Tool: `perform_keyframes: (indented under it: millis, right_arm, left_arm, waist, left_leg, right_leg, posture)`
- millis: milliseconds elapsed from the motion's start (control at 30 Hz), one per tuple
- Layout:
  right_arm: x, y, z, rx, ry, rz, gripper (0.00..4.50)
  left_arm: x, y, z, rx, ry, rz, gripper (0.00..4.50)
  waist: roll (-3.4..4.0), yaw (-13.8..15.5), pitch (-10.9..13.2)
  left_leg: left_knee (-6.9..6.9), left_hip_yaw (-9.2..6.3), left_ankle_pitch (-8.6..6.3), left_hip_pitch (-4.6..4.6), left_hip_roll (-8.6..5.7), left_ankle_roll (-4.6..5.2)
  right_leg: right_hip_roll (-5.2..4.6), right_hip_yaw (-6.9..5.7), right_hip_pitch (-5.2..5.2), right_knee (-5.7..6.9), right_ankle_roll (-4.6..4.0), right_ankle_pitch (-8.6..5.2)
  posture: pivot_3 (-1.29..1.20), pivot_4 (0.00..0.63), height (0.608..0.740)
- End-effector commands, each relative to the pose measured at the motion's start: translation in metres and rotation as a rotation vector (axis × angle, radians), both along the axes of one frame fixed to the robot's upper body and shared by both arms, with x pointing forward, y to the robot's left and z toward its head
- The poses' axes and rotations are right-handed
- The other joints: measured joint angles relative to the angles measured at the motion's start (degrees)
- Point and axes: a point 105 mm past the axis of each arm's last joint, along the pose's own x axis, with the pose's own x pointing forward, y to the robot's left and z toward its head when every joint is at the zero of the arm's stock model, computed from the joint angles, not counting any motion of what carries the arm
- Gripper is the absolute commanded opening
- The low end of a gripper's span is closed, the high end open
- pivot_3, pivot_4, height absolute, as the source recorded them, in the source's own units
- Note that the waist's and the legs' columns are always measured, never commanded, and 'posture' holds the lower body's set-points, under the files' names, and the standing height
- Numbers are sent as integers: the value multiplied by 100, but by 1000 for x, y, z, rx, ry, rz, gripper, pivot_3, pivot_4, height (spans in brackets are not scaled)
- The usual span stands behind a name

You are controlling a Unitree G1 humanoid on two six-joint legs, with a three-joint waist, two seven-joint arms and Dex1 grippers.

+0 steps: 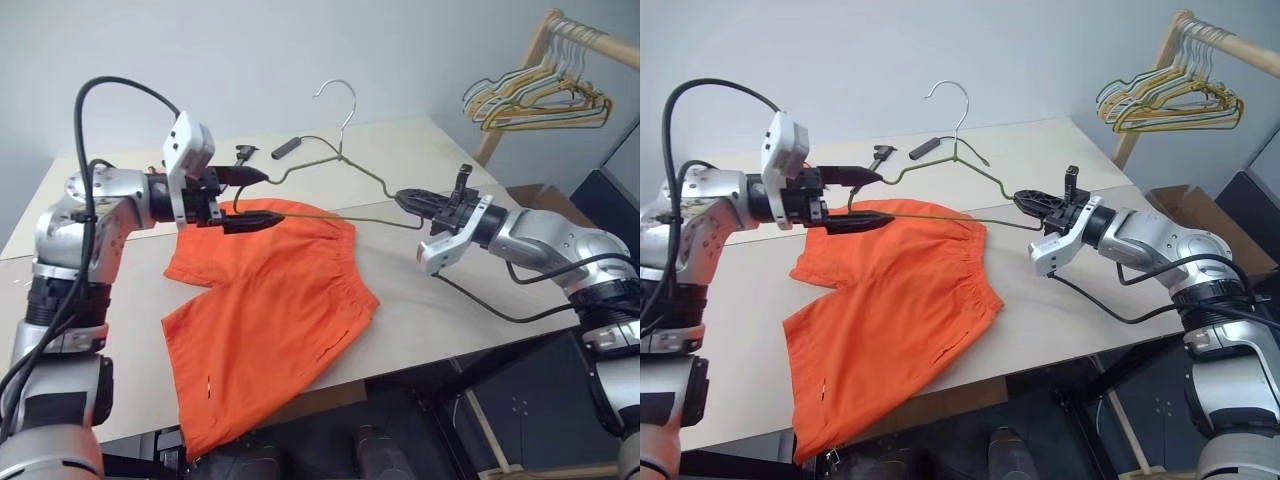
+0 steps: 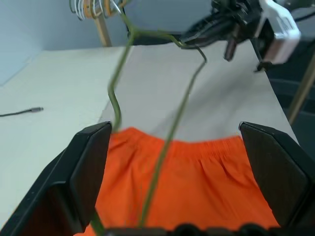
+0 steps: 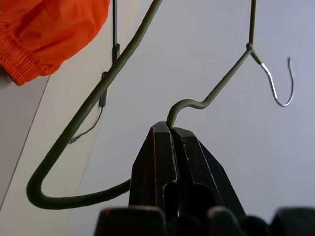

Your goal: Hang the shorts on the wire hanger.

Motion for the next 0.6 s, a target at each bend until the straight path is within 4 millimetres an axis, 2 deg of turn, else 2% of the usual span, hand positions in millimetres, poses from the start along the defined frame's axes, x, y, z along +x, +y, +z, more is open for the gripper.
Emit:
perform_keyframes:
  millis: [33, 133, 300, 467, 600]
  right_arm:
    - [-3, 2, 18, 5, -64, 22, 27]
    - [-3, 0, 17, 7, -64, 16, 27]
    - [-5, -2, 20, 10, -78, 18, 27]
    - [-6, -1, 23, 3, -88, 27, 27]
    - [-7, 1, 25, -5, -95, 35, 27]
  left_arm:
    - [-7, -2, 17, -42, -18, -58, 4500]
    - [-16, 4, 20, -60, 13, -117, 4500]
    - [-3, 13, 1, 31, 45, -24, 4500]
    - [10, 8, -17, 112, 73, 41, 4500]
    - [9, 1, -24, 133, 114, 7, 4500]
  waist:
    - [0, -69, -13]
    - [1, -182, -17]
    - [9, -293, -39]
    - [11, -302, -57]
    - [12, -305, -58]
  left_leg:
    - [0, 0, 0, 0, 0, 0]
    - [0, 0, 0, 1, 1, 0]
    - [1, -1, 0, 6, 1, 0]
    - [9, -5, -1, 14, 0, 3]
    - [33, -7, -8, 9, 2, 13]
  right_leg:
    - [0, 2, 0, 0, 0, 0]
    - [0, 3, 0, 1, 0, 0]
    - [-1, 5, 4, 6, 1, 1]
    - [-1, 4, 19, 7, 5, 3]
    - [0, 3, 19, 14, 8, 4]
  posture:
    - [-133, 3, 740]
    - [-138, 2, 740]
    - [-143, 1, 740]
    - [-147, 1, 740]
    - [-152, 0, 740]
